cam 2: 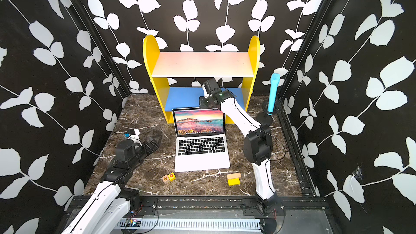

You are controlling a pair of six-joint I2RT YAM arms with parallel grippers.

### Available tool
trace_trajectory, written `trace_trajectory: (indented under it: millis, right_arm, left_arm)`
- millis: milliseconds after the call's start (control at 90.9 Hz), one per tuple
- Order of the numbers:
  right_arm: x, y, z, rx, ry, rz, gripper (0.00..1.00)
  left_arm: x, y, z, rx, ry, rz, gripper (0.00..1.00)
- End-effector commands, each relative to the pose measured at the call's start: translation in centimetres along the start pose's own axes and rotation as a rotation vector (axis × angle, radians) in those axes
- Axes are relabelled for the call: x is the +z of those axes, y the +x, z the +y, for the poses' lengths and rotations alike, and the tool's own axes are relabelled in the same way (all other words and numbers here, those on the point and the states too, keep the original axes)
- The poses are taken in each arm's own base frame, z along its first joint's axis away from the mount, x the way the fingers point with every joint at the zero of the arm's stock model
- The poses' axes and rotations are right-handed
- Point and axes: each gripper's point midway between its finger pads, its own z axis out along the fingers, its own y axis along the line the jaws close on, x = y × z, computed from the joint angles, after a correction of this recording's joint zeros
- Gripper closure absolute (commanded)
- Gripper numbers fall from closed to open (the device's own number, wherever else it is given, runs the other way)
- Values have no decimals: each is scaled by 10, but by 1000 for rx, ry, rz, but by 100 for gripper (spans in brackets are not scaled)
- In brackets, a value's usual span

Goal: Close the laptop lid and set it aside
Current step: Close the lid of the laptop.

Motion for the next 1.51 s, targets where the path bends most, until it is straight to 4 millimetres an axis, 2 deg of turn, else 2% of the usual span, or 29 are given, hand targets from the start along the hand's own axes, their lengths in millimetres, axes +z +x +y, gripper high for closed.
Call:
trace_trajectory:
  millis: [0,1496]
  right_arm:
    - [-3,13,-1,-7,-5,48,100]
    - [-18,49,15,-9,-74,106,100]
  left_arm:
    - [-4,-7,-12,18,28,-11,4]
    - [-4,-6,-12,7,32,-7,5]
